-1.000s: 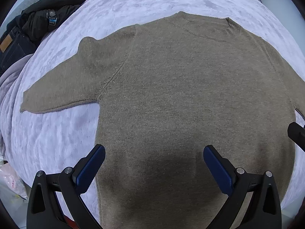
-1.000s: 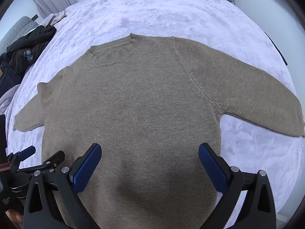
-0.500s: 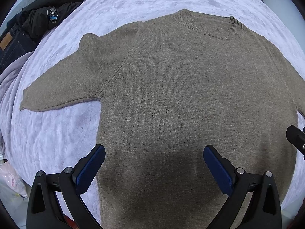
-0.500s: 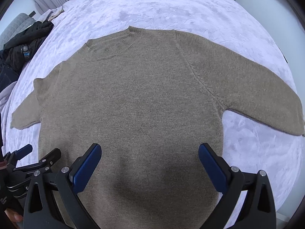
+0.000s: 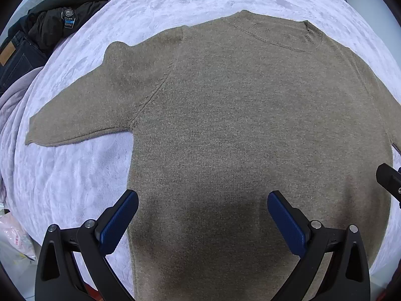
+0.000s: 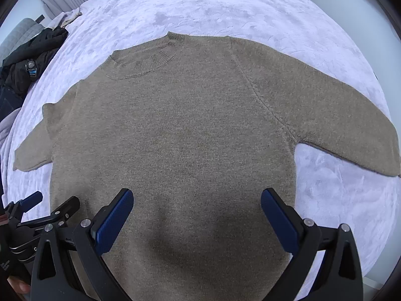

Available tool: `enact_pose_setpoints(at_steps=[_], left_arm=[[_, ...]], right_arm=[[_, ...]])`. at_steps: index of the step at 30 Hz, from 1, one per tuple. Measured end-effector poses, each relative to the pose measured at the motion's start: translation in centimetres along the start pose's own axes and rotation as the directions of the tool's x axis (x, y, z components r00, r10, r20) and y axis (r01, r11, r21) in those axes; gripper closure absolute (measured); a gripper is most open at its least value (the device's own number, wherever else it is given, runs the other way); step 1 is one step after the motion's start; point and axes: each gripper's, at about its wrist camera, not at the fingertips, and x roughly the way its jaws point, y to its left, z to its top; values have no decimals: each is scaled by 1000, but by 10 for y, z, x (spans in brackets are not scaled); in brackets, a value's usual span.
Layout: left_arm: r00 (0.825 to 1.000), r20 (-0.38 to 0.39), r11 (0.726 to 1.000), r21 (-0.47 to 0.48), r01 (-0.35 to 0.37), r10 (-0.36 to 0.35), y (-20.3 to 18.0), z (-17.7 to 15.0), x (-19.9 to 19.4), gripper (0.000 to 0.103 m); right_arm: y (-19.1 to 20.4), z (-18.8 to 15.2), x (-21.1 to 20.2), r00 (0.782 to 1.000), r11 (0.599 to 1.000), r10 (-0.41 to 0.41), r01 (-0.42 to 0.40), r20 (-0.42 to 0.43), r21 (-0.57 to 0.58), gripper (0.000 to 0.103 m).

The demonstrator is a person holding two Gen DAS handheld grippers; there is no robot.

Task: Fold small clothes

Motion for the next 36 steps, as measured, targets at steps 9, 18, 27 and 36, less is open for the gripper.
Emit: enact_pose_setpoints(at_steps=[9,18,27,36], left_arm=[[1000,-3,1000,-2,2,-2,2,2,1,0],[1000,-5,1000,-1,3,-3,5,3,3,0],[1000,-8,1000,-1,13,-13,8,2,5,0],[1000,-9,1000,-11,25,-25,13,3,5,0]], right_arm=[[3,2,2,1000,1000,3,-3,-3,-5,1],[7,2,4,1000,1000,9,-9,-3,-4,1],[10,4,4,1000,1000,12,-12,-1,-9,1],[11,4,5,1000,1000,12,-12,1,-9,1]])
